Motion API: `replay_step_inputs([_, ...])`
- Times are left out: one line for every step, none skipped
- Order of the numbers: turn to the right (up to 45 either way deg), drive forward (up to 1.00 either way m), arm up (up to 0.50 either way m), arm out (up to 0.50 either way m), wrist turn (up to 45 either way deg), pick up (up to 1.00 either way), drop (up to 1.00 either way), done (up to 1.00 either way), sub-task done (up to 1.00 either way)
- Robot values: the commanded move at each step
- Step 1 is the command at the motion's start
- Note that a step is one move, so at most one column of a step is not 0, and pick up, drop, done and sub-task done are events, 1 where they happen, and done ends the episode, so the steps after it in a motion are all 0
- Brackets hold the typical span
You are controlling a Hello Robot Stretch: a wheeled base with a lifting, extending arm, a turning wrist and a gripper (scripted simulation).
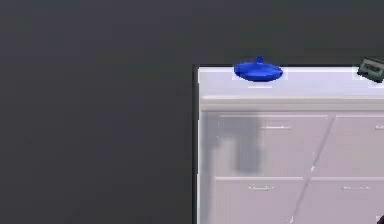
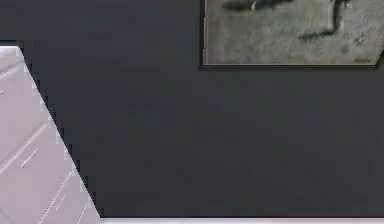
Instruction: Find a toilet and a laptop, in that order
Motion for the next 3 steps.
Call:
replay_step_inputs([-45.0,0.00,0.00,0.00,0.0,0.00,0.00,0.00,0.00])
replay_step_inputs([-45.0,0.00,0.00,0.00,0.0,0.00,0.00,0.00,0.00])
replay_step_inputs([-45.0,0.00,0.00,0.00,0.0,0.00,0.00,0.00,0.00])
